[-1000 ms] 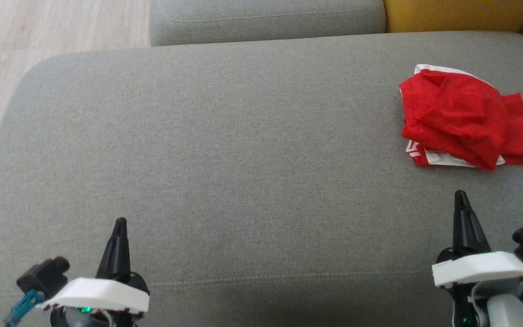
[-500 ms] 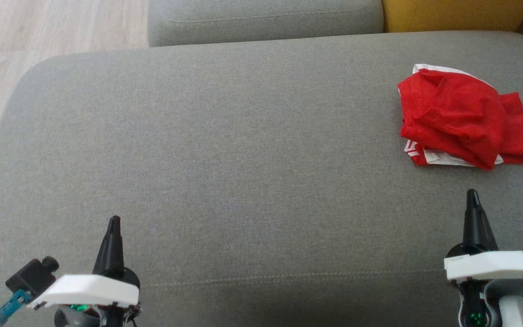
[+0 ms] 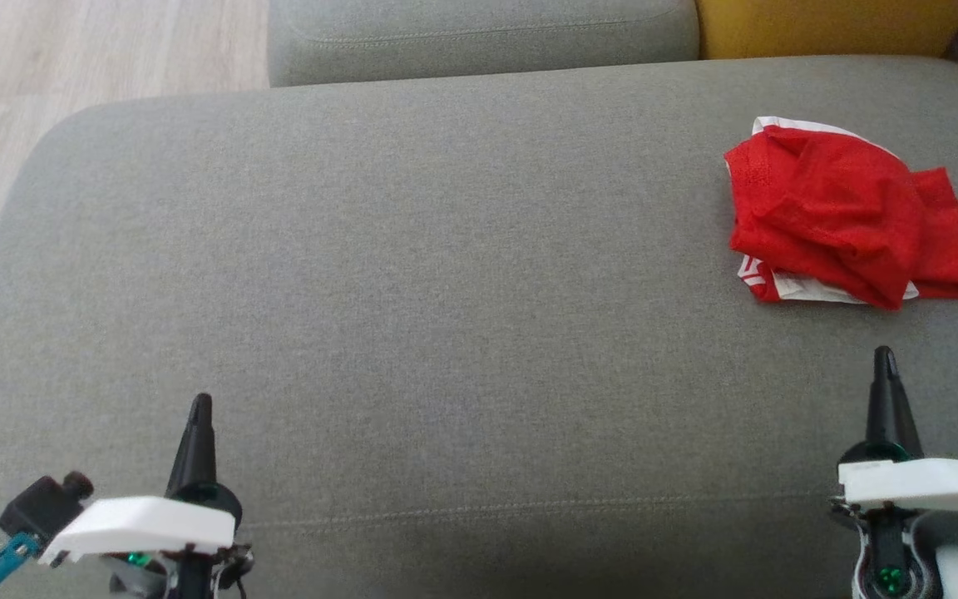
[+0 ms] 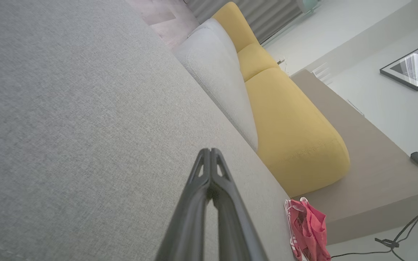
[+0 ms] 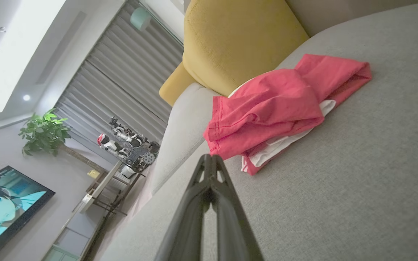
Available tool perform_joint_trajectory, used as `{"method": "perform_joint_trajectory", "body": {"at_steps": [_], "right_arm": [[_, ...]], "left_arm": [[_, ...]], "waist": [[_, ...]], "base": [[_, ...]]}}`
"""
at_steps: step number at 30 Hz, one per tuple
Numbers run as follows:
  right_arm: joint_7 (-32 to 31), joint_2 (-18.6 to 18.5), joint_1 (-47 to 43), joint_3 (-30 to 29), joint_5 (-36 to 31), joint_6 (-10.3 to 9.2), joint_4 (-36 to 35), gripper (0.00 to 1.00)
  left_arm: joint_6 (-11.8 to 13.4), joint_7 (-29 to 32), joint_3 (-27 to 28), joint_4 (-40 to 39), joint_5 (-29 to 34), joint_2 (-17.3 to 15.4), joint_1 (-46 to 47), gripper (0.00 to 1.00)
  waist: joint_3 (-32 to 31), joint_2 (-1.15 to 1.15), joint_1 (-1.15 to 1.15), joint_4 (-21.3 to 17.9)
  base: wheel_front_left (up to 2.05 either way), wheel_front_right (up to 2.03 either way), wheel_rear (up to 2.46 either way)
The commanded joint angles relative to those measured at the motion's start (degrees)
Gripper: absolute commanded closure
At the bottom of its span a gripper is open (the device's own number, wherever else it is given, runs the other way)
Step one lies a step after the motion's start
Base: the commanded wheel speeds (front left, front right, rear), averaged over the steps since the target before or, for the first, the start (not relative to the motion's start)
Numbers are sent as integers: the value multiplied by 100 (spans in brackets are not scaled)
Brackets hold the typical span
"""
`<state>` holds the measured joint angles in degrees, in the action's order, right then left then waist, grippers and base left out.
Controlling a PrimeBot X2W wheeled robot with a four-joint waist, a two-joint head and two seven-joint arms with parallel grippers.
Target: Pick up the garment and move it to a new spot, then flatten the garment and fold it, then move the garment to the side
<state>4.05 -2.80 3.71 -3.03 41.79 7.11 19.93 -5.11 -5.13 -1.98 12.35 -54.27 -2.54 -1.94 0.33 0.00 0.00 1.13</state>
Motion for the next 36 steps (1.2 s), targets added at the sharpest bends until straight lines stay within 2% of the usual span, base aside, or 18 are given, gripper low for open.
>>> {"method": "perform_joint_trajectory", "body": {"at_steps": [1, 36], "right_arm": [[-75, -14, 236, 33, 308, 20, -240, 100], [-629, -11, 243, -184, 2983, 30, -439, 100]], "left_arm": [[-63, 54, 168, -154, -228, -91, 349, 100], [-162, 628, 489, 27, -2296, -106, 605, 100]], "waist": [[0, 0, 0, -5], [-9, 0, 0, -66]], "base": [[0, 0, 0], [0, 0, 0]]}}
